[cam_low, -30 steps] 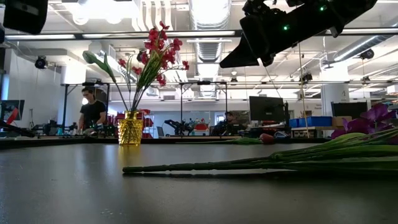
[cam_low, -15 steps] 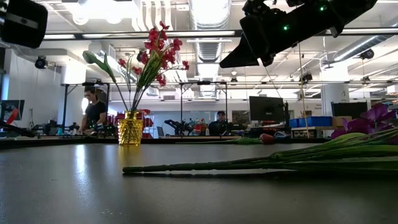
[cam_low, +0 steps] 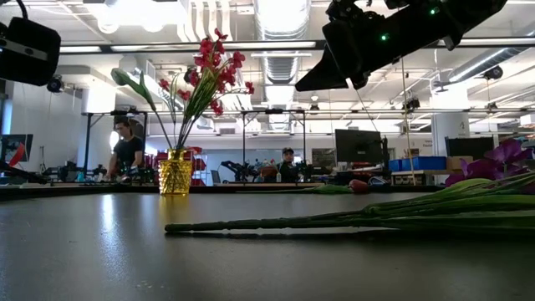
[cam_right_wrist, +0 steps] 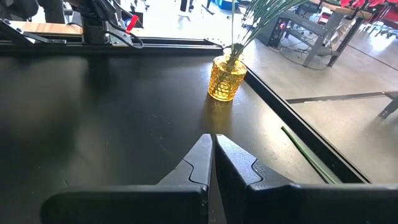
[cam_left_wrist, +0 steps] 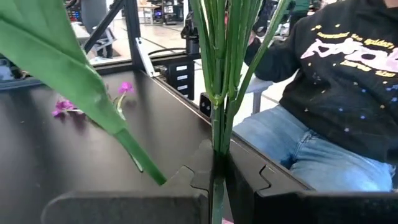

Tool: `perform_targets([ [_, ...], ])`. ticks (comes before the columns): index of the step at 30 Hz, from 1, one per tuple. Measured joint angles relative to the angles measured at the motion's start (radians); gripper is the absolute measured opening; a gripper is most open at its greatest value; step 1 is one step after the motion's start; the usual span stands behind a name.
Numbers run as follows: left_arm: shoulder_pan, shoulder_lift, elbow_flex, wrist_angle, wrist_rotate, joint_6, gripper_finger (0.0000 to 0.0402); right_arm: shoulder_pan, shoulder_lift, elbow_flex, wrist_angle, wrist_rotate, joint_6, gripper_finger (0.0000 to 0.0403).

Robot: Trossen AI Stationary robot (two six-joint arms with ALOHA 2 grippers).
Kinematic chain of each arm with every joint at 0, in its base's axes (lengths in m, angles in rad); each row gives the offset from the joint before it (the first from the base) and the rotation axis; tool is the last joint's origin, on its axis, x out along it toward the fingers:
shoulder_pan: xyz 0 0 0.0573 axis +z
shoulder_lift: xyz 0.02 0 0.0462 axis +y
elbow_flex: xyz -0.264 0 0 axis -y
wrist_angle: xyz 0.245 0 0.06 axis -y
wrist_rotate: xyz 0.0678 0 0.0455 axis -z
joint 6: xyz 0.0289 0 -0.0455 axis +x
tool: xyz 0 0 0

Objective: Sort flowers into vase by color
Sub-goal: Put the top violet flowers into the violet vase

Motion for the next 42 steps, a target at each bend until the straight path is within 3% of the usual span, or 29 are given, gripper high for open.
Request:
perform_targets([
  [14, -0.019, 0.126, -0.003, 0.027, -0.043, -0.102, 0.0015, 0.0, 0.0, 0.0, 0.0, -0.001, 0.0, 0.0013],
  [29, -0.036, 0.155, -0.003, 0.069, -0.036, -0.175, 0.0142, 0.0, 0.0, 0.001, 0.0, -0.002, 0.0, 0.0013],
  [42, -0.096, 0.144, 0.017, 0.066, -0.035, -0.157, 0.0146, 0.0, -0.001, 0.002, 0.006, -0.003, -0.003, 0.0013],
])
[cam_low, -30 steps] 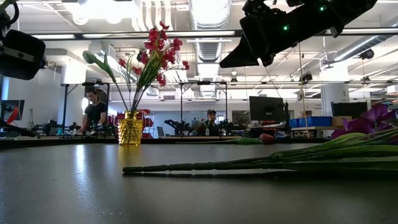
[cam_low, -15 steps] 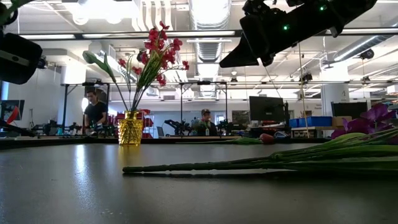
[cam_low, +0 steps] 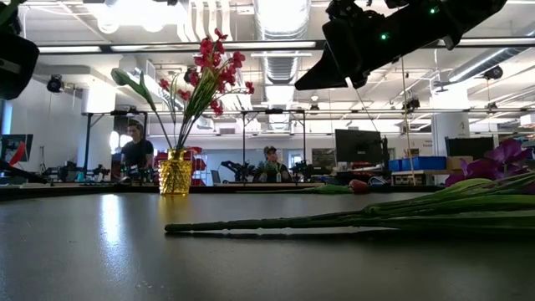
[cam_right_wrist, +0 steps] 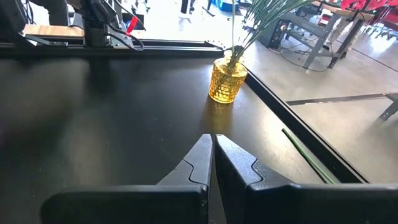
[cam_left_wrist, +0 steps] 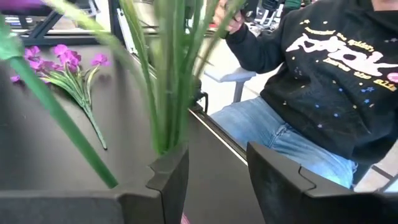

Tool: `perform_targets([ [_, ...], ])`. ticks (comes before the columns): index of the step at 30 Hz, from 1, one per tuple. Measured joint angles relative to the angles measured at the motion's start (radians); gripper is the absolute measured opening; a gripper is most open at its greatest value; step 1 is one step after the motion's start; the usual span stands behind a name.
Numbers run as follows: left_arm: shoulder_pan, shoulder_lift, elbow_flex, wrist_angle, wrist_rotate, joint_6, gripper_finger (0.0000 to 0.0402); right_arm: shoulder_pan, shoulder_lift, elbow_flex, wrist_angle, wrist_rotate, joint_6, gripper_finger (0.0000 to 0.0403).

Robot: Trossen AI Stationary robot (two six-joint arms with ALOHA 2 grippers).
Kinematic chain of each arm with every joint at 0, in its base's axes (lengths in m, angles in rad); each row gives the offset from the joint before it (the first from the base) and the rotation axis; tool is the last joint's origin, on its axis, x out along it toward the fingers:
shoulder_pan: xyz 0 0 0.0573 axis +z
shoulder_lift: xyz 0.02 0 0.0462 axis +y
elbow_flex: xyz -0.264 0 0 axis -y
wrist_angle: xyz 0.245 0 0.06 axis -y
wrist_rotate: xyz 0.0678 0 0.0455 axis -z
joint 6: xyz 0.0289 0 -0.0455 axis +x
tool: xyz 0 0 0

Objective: Sort flowers into vase by color
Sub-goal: Put the top violet flowers into the violet vase, then put the red tulip into the violet vase

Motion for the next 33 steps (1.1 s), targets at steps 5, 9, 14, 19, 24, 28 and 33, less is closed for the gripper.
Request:
perform_targets([
  [5, -0.021, -0.016, 0.0, -0.009, 0.0, 0.0, 0.0127, 0.0, -0.001, 0.001, 0.011, 0.0, -0.008, 0.0013],
  [9, -0.051, -0.044, 0.0, -0.02, -0.002, 0.012, 0.0105, 0.0, -0.008, 0.001, 0.016, 0.0, -0.018, 0.0013],
  [14, -0.1, -0.092, 0.0, -0.045, -0.045, 0.033, 0.0079, 0.01, -0.032, 0.001, 0.003, 0.001, -0.025, 0.0013],
  [19, -0.143, -0.162, 0.0, -0.109, -0.156, 0.053, 0.0056, 0.044, -0.094, 0.001, -0.104, -0.001, 0.015, 0.0013],
  [24, -0.151, -0.275, 0.0, -0.225, -0.233, 0.055, 0.002, 0.045, -0.157, 0.002, -0.339, 0.003, 0.215, 0.0013],
  [28, -0.15, -0.392, 0.0, -0.318, -0.289, 0.095, 0.0003, 0.03, -0.147, 0.002, -0.45, 0.037, 0.324, 0.0013],
  [33, -0.148, -0.562, 0.0, -0.461, -0.423, 0.126, 0.0001, -0.075, -0.094, 0.001, -0.484, 0.123, 0.412, 0.0013],
])
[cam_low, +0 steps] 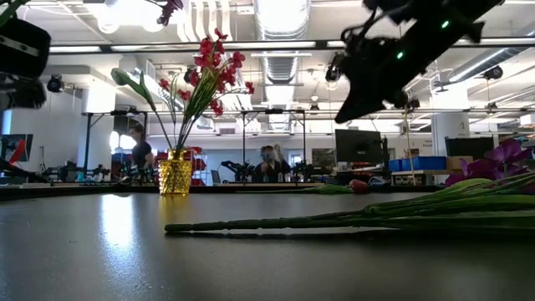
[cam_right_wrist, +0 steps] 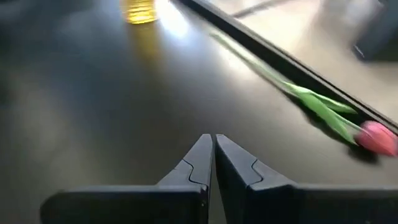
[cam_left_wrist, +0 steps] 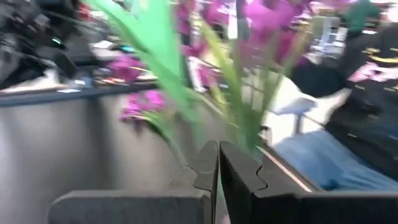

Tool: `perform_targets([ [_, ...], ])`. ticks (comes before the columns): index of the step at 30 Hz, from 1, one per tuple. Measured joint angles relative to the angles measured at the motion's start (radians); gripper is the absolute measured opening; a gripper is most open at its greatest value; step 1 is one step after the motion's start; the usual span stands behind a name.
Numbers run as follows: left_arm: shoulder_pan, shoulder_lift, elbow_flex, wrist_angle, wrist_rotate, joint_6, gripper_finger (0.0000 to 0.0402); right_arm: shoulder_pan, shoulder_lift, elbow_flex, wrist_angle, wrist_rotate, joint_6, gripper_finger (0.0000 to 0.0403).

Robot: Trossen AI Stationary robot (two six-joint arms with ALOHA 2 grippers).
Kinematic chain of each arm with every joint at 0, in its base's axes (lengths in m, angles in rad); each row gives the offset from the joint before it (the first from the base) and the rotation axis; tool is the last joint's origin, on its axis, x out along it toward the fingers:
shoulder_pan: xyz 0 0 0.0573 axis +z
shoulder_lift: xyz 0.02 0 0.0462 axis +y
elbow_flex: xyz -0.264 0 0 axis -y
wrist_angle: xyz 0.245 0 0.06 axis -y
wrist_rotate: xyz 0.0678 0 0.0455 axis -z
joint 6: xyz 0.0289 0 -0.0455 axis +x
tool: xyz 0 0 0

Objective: Sort flowers into vase by color
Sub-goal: Put the red tulip into the violet vase

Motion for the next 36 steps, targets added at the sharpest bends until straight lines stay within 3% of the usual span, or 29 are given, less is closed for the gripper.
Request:
perform_targets([
  [5, 0.001, -0.158, 0.0, -0.079, -0.176, 0.082, 0.0, -0.225, 0.021, 0.0, -0.001, -0.099, -0.024, 0.0034],
  [13, 0.001, -0.311, 0.0, -0.099, -0.413, 0.231, 0.0, -0.521, 0.13, 0.033, 0.063, -0.322, -0.365, 0.0139],
  [18, 0.0, -0.333, 0.0, -0.075, -0.433, 0.237, 0.0, -0.589, 0.261, 0.159, 0.018, -0.437, -0.589, 0.0169],
  [22, 0.001, -0.331, 0.0, -0.065, -0.471, 0.238, 0.0, -0.628, 0.398, 0.337, -0.13, -0.471, -0.722, 0.0171],
  [29, 0.01, -0.331, 0.0, -0.039, -0.479, 0.235, 0.0, -0.716, 0.623, 0.662, -0.45, -0.469, -0.804, 0.0171],
  [36, 0.035, -0.334, 0.0, 0.028, -0.479, 0.293, 0.0, -0.761, 0.761, 0.853, -0.625, -0.547, -0.844, 0.0164],
])
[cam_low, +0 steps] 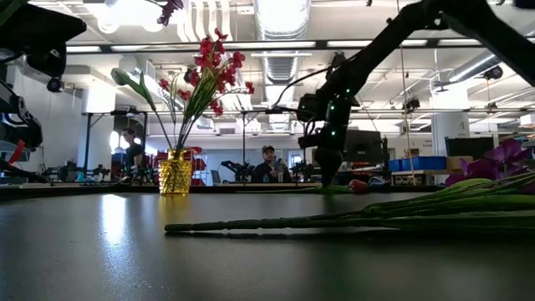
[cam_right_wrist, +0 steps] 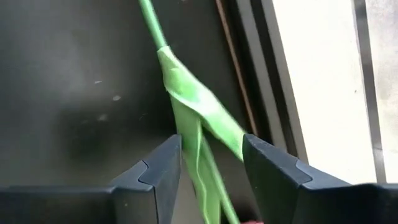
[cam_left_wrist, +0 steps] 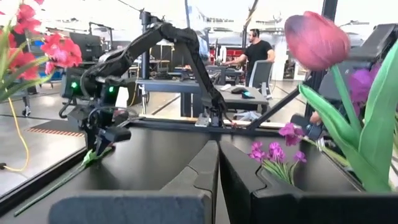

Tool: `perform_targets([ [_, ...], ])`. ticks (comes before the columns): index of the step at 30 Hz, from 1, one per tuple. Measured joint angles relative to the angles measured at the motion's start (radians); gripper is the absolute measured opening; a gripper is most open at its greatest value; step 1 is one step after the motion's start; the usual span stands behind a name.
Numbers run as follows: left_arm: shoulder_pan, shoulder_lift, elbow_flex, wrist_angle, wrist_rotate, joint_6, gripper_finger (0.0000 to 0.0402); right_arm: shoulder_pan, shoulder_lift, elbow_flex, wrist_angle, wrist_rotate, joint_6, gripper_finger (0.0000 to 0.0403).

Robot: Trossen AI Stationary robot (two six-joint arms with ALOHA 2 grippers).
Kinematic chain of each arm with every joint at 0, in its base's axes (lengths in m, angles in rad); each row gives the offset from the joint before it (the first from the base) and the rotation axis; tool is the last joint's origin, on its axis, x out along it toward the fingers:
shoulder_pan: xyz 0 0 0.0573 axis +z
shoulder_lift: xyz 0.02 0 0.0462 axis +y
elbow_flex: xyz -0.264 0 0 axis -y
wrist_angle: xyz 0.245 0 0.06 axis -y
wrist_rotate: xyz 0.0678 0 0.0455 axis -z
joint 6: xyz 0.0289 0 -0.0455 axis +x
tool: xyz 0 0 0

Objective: Sort flowers into vase by color
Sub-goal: Put the red tulip into the violet vase

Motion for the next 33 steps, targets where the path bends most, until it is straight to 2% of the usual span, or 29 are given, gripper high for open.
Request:
perform_targets([
  [5, 0.0, 0.0, 0.0, 0.029, 0.0, 0.03, 0.0, -0.018, 0.042, 0.049, -0.005, -0.001, -0.019, 0.0135],
  [13, 0.0, 0.001, 0.004, 0.036, -0.001, 0.038, 0.0, -0.023, 0.051, 0.05, -0.079, -0.001, -0.044, 0.0047],
  [17, 0.0, 0.009, 0.038, 0.038, -0.04, 0.038, 0.0, -0.014, 0.022, 0.047, -0.158, 0.005, -0.019, 0.0016],
  [24, 0.0, 0.039, 0.148, -0.016, -0.044, 0.094, 0.0, 0.056, -0.133, 0.045, -0.277, 0.053, 0.033, 0.0017],
  [29, 0.0, 0.097, 0.245, -0.15, -0.045, 0.02, 0.0, 0.159, -0.277, 0.041, -0.365, 0.164, 0.065, 0.0017],
  [33, 0.0, 0.184, 0.346, -0.321, -0.044, -0.115, 0.0, 0.281, -0.372, 0.04, -0.455, 0.277, 0.1, 0.0017],
])
